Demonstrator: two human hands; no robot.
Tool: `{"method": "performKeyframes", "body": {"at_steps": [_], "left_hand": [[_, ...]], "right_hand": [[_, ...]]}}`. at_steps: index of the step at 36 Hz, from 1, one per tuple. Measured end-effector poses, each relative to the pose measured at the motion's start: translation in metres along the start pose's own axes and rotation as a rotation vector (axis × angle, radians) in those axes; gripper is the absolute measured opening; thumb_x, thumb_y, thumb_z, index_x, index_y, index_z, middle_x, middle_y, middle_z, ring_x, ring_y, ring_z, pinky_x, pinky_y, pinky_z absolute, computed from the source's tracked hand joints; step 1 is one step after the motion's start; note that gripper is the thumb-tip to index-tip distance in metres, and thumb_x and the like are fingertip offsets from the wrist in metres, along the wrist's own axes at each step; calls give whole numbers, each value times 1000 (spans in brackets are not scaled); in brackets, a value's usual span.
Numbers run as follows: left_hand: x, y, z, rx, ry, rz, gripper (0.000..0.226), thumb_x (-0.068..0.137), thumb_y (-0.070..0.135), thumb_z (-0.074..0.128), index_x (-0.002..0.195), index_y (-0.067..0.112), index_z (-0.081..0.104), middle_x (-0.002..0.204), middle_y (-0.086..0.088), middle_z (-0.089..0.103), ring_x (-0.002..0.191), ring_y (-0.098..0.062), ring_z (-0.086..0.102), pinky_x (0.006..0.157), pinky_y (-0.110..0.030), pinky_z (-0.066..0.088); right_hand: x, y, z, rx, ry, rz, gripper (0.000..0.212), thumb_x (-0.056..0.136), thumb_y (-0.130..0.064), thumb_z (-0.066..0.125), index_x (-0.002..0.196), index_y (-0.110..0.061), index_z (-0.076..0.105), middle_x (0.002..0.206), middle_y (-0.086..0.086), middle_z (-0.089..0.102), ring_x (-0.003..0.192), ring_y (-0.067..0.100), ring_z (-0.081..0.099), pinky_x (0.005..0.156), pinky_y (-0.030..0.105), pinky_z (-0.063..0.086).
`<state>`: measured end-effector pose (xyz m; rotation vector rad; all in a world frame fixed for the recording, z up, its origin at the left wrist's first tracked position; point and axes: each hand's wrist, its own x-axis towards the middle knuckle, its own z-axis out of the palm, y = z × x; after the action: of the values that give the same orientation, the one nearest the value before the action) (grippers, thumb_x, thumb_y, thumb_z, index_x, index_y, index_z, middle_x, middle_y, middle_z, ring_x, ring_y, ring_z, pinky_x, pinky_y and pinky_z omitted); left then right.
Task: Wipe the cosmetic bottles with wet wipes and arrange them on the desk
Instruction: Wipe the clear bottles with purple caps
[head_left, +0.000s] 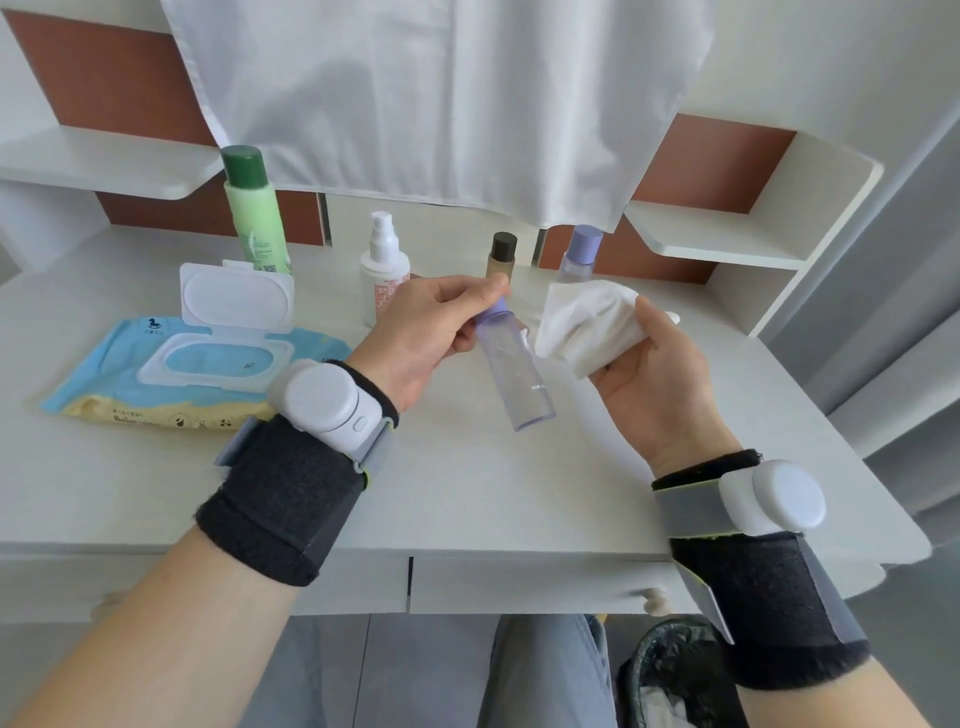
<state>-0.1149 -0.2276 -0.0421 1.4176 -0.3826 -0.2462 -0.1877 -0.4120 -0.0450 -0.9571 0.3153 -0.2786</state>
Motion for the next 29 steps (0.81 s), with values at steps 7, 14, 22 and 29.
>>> {"method": "performKeyframes", "body": {"at_steps": [7, 14, 22, 29], "left_hand": [[1, -6, 1, 15, -50, -15, 26, 97, 29, 54, 87, 14, 74, 102, -13, 68, 89, -26, 43, 81, -40, 36], [0, -7, 4, 13, -108, 17, 30, 99, 32, 45, 107, 12, 66, 113, -30, 63, 94, -29, 50, 79, -43, 29], [0, -7, 6, -10, -185, 21, 30, 94, 34, 47, 105, 13, 67, 101, -18, 65, 96, -28, 53, 82, -42, 33], [-3, -4, 9, -25, -230, -1, 28, 102, 22, 41, 103, 6, 65, 93, -5, 68, 91, -19, 60, 84, -42, 37]], "right_hand": [[1, 1, 0, -42, 15, 6, 36, 104, -28, 42, 128, -6, 56, 120, 14, 68, 97, 24, 69, 79, 33, 56], [-1, -2, 2, 42, -27, 36, 40, 104, -26, 42, 136, -3, 51, 128, 14, 64, 114, 27, 64, 98, 38, 50], [-2, -6, 1, 285, -232, 124, 30, 107, -21, 29, 96, -10, 55, 63, 0, 59, 54, 10, 56, 54, 24, 49], [0, 0, 2, -28, 73, -69, 35, 104, -26, 42, 130, -6, 55, 119, 9, 69, 108, 21, 67, 93, 34, 53]]}}
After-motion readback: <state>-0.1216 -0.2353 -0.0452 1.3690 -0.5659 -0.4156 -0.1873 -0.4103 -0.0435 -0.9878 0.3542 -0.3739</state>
